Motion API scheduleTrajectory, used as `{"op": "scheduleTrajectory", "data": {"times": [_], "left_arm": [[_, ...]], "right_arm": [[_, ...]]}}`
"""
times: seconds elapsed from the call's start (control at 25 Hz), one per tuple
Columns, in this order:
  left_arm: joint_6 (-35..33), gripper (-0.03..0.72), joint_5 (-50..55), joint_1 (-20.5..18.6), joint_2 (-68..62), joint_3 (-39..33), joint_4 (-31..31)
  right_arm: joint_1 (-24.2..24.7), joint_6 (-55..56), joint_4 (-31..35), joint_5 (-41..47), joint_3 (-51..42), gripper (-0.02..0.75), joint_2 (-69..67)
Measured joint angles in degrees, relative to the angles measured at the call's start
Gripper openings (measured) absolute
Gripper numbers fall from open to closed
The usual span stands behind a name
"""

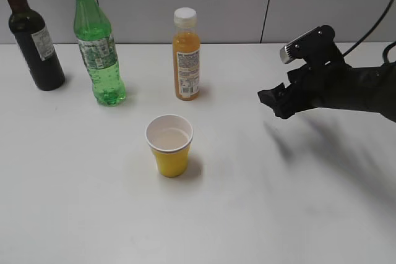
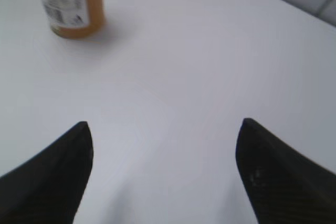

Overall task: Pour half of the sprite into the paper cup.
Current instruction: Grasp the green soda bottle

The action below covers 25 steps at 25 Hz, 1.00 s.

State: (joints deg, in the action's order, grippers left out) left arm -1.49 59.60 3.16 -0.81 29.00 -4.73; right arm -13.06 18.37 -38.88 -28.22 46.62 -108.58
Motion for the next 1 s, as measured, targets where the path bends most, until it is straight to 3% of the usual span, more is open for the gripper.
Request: {"op": "scheduleTrajectory", "data": {"times": [0.36, 0.68, 1.0], "left_arm": [[0.00, 0.267, 0.00, 0.00, 0.00, 0.00, 0.00], [0.00, 0.264, 0.00, 0.00, 0.00, 0.00, 0.00], [0.00, 0.264, 0.00, 0.00, 0.00, 0.00, 0.00]], "right_arm": [[0.00, 1.50, 12.73, 36.05, 11.79, 0.631, 1.93], [0.86, -14.46, 33.69, 64.25, 29.69, 0.615, 0.21], [4.54, -17.21, 39.60, 89.84, 41.06, 0.595, -3.46]]}}
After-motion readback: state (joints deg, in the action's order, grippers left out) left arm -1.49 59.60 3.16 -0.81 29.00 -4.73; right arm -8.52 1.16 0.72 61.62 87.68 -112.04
